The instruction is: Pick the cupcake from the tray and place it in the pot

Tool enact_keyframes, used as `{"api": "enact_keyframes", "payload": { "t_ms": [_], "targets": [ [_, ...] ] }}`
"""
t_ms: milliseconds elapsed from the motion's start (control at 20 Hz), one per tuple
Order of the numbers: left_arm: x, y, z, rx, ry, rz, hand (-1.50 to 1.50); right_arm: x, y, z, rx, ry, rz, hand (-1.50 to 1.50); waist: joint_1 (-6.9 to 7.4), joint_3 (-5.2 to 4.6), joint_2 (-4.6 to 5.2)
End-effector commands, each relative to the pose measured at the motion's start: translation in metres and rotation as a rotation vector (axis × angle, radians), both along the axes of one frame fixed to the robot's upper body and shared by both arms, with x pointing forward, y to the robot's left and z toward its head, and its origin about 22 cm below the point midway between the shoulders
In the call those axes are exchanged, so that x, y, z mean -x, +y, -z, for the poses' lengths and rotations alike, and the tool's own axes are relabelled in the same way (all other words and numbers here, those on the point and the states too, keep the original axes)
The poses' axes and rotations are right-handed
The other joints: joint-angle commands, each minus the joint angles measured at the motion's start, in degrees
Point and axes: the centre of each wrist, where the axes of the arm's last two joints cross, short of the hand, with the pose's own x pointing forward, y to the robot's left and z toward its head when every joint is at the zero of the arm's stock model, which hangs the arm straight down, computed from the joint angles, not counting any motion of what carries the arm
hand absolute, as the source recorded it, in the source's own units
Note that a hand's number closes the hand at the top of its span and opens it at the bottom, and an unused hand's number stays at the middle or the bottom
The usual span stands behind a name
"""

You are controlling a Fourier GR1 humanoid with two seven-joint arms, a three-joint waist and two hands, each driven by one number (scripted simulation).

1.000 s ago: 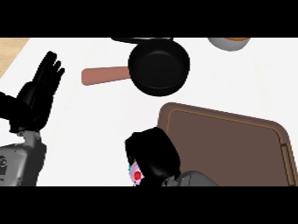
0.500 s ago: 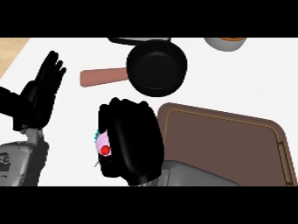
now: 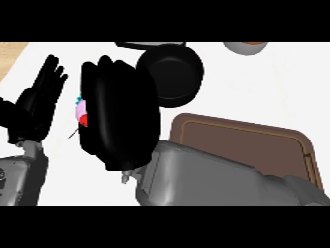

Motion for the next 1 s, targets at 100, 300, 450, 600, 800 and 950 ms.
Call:
{"api": "enact_keyframes", "payload": {
  "t_ms": [100, 300, 450, 600, 800, 950],
  "targets": [
    [0.006, -0.006, 0.0, 0.001, -0.012, -0.016, 0.0, -0.027, 0.012, -0.015, -0.181, 0.072, 0.141, 1.5, -0.97, 0.11, 0.29],
    [0.008, 0.004, 0.008, -0.005, -0.011, -0.021, 0.0, -0.057, 0.004, -0.002, -0.23, 0.097, 0.157, 1.5, -1.53, 0.13, 0.67],
    [0.002, 0.005, 0.002, 0.003, -0.006, -0.014, 0.0, -0.078, 0.006, 0.007, -0.194, 0.081, 0.195, 1.5, -1.69, 0.11, 0.77],
    [0.005, 0.006, -0.001, -0.002, -0.017, -0.022, 0.0, -0.087, -0.002, 0.013, -0.322, 0.076, 0.167, 1.5, -1.46, 0.15, 0.81],
    [0.011, 0.006, -0.004, 0.023, -0.016, -0.039, 0.0, -0.122, -0.005, 0.028, 0.095, -0.02, 0.37, 1.5, -2.52, 0.09, 0.4],
    [0.01, 0.012, -0.01, 0.003, -0.019, -0.045, 0.0, -0.142, -0.023, 0.056, 0.143, 0.0, 0.408, 1.5, -2.32, 0.15, 0.86]
  ]
}}
